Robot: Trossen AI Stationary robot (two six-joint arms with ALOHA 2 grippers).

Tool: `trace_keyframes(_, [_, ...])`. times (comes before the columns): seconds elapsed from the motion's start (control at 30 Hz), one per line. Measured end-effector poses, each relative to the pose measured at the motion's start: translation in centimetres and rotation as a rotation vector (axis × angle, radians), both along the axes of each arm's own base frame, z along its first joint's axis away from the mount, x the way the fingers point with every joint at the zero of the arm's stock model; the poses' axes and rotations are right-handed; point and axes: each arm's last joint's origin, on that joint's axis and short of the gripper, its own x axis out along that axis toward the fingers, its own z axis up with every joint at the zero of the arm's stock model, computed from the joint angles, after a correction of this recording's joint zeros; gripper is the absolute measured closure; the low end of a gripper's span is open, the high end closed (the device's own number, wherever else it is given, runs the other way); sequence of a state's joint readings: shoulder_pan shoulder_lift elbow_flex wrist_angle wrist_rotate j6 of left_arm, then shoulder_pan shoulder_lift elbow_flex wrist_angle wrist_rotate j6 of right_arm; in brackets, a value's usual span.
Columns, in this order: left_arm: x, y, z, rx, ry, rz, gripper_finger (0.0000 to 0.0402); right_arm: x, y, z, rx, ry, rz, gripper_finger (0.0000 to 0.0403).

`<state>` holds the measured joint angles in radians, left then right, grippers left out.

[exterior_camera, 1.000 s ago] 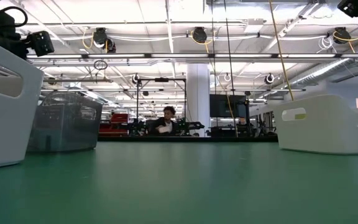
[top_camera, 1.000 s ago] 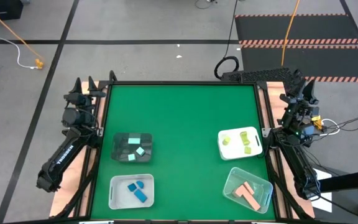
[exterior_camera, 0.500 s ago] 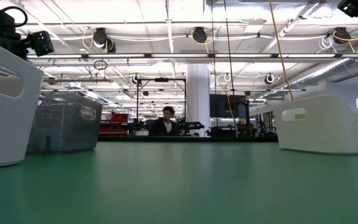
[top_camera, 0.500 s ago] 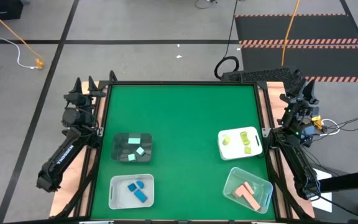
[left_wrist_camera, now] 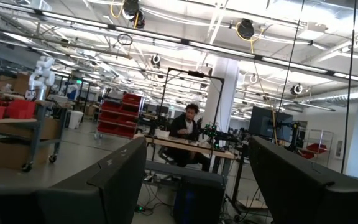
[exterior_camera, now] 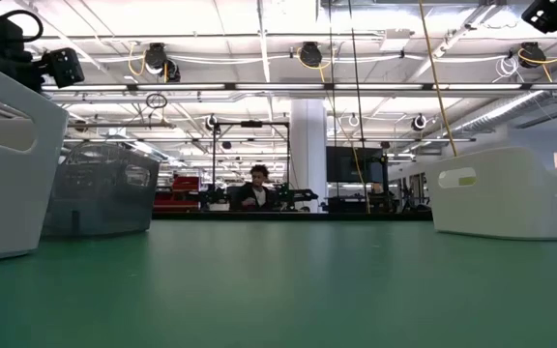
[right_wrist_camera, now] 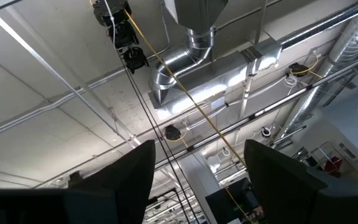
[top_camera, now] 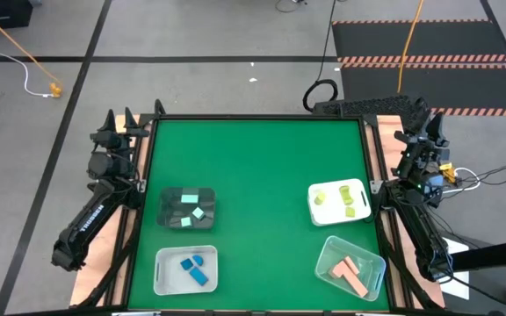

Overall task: Sort & place blocks by color
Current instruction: Return to Home Position

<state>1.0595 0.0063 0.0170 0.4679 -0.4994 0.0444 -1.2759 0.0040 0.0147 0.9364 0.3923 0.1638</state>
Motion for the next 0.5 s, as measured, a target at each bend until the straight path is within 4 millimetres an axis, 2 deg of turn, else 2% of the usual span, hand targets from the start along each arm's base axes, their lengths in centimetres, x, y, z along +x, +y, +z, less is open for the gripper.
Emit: trace_keyframes(0.5, [0.00, 0.00, 0.00, 0.000, 0.000, 0.000, 0.0118, 0.00, -0.01, -0.02, 0.000, 0.000, 0.000, 0.0165])
